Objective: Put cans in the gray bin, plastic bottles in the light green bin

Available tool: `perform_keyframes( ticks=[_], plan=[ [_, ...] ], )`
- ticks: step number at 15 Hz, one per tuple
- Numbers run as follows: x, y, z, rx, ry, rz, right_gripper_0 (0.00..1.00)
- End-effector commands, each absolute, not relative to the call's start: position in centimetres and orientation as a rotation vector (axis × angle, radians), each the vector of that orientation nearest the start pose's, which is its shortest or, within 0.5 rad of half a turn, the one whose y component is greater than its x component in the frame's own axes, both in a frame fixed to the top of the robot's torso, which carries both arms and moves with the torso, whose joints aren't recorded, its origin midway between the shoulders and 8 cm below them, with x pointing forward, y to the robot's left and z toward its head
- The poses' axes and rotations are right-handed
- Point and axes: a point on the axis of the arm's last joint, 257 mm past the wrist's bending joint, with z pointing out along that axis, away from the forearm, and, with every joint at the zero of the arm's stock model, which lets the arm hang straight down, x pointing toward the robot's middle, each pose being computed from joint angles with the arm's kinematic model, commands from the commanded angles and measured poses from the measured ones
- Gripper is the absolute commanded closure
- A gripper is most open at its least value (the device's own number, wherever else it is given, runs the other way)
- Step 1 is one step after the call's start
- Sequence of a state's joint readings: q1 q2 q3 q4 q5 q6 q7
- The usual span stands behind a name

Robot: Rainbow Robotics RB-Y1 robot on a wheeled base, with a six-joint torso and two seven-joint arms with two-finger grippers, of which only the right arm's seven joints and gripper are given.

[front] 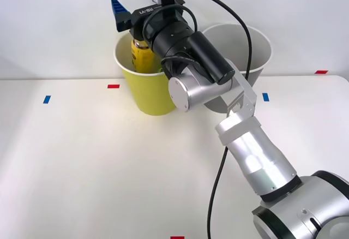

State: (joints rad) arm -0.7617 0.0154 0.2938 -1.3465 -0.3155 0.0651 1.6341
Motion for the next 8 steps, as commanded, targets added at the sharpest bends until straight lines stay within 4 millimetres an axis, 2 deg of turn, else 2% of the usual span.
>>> perform_keyframes(
  ticks=[1, 3, 8],
  plan=[
    [59.7, 9.1, 7.0, -0.387, 1.108, 0.494, 0.0],
    [59.1, 8.7, 7.6, -0.382, 1.065, 0.495, 0.0],
    [54.8, 6.3, 8.4, -0.373, 0.99, 0.52, 0.0]
  ],
)
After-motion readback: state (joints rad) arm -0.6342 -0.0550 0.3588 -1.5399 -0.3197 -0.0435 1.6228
